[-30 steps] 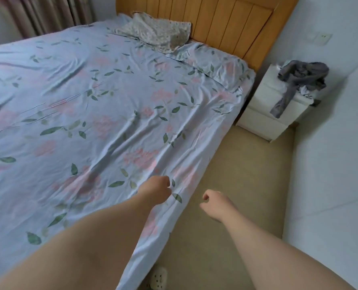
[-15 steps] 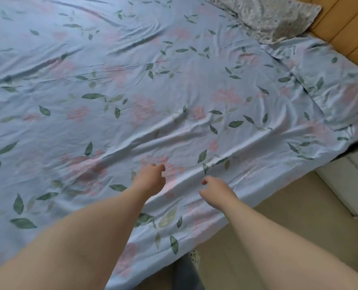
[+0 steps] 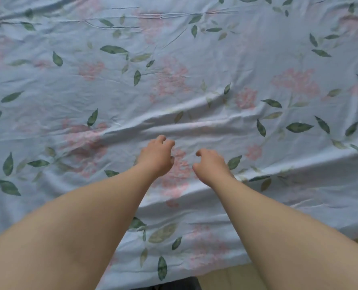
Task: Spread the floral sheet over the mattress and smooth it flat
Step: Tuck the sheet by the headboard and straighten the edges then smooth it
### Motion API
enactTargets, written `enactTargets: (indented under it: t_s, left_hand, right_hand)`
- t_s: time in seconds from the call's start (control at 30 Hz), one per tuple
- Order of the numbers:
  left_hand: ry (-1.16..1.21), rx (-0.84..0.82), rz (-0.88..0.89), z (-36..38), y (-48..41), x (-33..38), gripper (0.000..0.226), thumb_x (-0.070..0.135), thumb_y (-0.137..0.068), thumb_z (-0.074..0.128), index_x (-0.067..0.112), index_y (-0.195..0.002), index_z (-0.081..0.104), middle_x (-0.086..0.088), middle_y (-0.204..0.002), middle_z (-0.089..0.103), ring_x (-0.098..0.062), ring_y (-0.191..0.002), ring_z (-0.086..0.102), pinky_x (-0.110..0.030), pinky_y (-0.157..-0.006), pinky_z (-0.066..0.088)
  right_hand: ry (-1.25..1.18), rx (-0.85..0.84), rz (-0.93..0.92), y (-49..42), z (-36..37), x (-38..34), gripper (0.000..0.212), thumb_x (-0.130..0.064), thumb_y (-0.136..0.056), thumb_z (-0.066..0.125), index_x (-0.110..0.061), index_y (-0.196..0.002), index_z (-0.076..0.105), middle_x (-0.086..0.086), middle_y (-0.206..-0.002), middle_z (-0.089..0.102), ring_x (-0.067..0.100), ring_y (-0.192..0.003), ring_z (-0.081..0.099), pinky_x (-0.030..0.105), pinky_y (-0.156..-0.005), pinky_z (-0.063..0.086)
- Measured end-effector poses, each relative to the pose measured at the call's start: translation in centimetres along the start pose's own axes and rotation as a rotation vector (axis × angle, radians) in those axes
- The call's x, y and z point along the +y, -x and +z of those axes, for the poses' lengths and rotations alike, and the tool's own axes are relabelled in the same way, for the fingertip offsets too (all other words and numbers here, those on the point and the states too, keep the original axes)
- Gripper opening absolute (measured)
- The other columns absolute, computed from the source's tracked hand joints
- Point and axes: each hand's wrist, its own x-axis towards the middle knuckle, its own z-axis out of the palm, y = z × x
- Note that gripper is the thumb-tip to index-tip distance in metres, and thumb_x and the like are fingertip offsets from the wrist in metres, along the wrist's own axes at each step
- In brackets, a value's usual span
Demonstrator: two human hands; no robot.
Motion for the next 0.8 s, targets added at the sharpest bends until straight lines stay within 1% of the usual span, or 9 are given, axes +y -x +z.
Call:
enactTargets:
  t_s: [0.1,0.17,0.3,0.37,0.43,0.47,0.53,0.63,0.8]
  left_hand:
    - [-0.099,0.033,0.013,1.1,-3.1,-0.1,0.052,0.027,-0.097,0.046,0.022,-0.145,0.029,-0.007,-0.158,0.012,-0.028,-0.146,0.013,-0.043,-0.114,0.025]
    - [-0.16,0.068,0.03,1.8,-5.0,-0.3,0.055,0.026,-0.097,0.045,0.025,-0.148,0.023,-0.004,-0.16,0.002,-0.028,-0.148,0.0,-0.044,-0.119,0.014]
    - [-0.184,0.144,-0.004,3.1,-8.4,-0.2,0.068,0.034,-0.096,0.048,0.035,-0.15,0.007,0.004,-0.16,-0.012,-0.026,-0.148,-0.013,-0.046,-0.12,0.002]
    - [-0.124,0.086,-0.085,3.3,-10.0,-0.3,0.08,0.046,-0.091,0.053,0.038,-0.15,-0.001,0.004,-0.16,-0.014,-0.028,-0.148,-0.013,-0.05,-0.119,0.004]
    - [-0.066,-0.022,-0.132,3.7,-11.0,-0.7,0.088,0.055,-0.086,0.055,0.039,-0.15,-0.003,0.003,-0.16,-0.014,-0.03,-0.148,-0.012,-0.053,-0.118,0.006]
    - [-0.073,-0.057,-0.132,4.1,-11.2,-0.8,0.089,0.057,-0.085,0.055,0.04,-0.149,-0.004,0.002,-0.16,-0.015,-0.03,-0.147,-0.013,-0.055,-0.118,0.005]
    - [-0.151,-0.068,-0.106,5.2,-10.5,-1.1,0.084,0.061,-0.087,0.047,0.042,-0.149,-0.006,0.001,-0.159,-0.018,-0.031,-0.147,-0.016,-0.058,-0.116,0.0]
    - [-0.2,-0.024,-0.092,7.7,-7.9,-0.8,0.069,0.063,-0.092,0.024,0.04,-0.149,-0.009,0.002,-0.159,-0.019,-0.03,-0.146,-0.018,-0.059,-0.114,-0.006]
    - [-0.194,-0.079,-0.082,9.8,-3.7,-0.6,0.068,0.059,-0.094,0.02,0.035,-0.15,-0.009,0.0,-0.159,-0.019,-0.029,-0.146,-0.02,-0.058,-0.114,-0.008]
  right_hand:
    - [0.086,0.021,-0.005,-3.3,0.2,0.7,0.047,-0.016,-0.095,0.04,-0.018,-0.142,0.036,0.006,-0.147,0.035,0.029,-0.132,0.035,0.038,-0.103,0.035]
    - [0.123,0.081,-0.005,-5.7,0.2,0.8,0.046,-0.017,-0.095,0.04,-0.018,-0.141,0.036,0.005,-0.147,0.032,0.029,-0.133,0.033,0.038,-0.103,0.033]
    - [0.114,0.249,-0.096,-11.3,-0.8,-1.5,0.05,-0.02,-0.094,0.041,-0.022,-0.143,0.032,0.003,-0.153,0.023,0.027,-0.139,0.025,0.041,-0.108,0.028]
    - [0.12,0.165,-0.143,-13.7,-0.6,-2.8,0.057,-0.025,-0.095,0.04,-0.03,-0.148,0.021,-0.001,-0.158,0.012,0.026,-0.145,0.012,0.049,-0.111,0.023]
    - [0.182,-0.017,-0.111,-14.9,0.8,-2.3,0.067,-0.033,-0.094,0.042,-0.034,-0.15,0.007,-0.004,-0.16,-0.001,0.029,-0.148,-0.002,0.06,-0.113,0.017]
    - [0.216,-0.08,-0.085,-15.0,1.8,-1.5,0.072,-0.037,-0.094,0.044,-0.036,-0.151,0.0,-0.006,-0.16,-0.009,0.029,-0.148,-0.009,0.065,-0.111,0.015]
    - [0.253,-0.099,-0.068,-14.2,3.5,0.0,0.072,-0.043,-0.095,0.041,-0.04,-0.149,-0.006,-0.01,-0.158,-0.019,0.027,-0.147,-0.019,0.071,-0.106,0.011]
    - [0.287,-0.057,-0.076,-12.3,4.2,0.9,0.069,-0.045,-0.096,0.037,-0.041,-0.149,-0.006,-0.011,-0.158,-0.021,0.026,-0.146,-0.021,0.072,-0.105,0.008]
    - [0.323,-0.132,-0.016,-8.4,6.0,2.1,0.071,-0.044,-0.096,0.039,-0.039,-0.149,-0.008,-0.008,-0.158,-0.022,0.028,-0.146,-0.019,0.071,-0.106,0.01]
